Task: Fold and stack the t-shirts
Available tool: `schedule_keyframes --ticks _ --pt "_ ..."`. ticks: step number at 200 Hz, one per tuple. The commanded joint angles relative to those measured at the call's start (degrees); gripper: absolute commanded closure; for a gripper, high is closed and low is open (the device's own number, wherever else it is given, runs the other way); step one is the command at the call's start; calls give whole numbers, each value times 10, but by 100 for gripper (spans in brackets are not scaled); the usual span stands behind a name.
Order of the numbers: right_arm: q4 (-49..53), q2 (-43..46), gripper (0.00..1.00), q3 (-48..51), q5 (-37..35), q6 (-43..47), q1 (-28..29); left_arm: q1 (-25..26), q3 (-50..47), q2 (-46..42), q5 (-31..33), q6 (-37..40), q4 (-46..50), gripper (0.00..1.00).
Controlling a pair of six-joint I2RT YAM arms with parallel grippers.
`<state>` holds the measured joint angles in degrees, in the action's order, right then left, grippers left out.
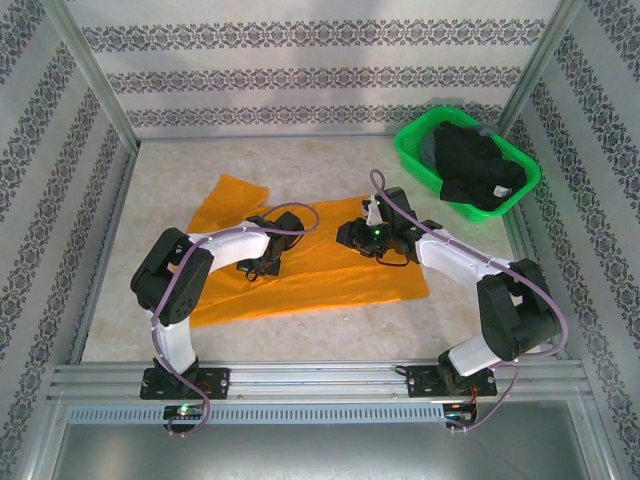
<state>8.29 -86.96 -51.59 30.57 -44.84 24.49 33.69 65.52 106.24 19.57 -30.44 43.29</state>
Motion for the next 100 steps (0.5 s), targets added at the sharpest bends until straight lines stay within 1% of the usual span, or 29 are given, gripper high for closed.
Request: schedule_keyframes --ticks 1,49,100 --pt "1 12 61 3 9 1 -5 5 0 -28 17 -9 1 100" --pt "0 11 61 6 11 1 -5 5 -6 -75 5 -29 -25 100" --pt "0 12 61 7 14 3 -5 4 -28 -78 -27 -33 -82 100"
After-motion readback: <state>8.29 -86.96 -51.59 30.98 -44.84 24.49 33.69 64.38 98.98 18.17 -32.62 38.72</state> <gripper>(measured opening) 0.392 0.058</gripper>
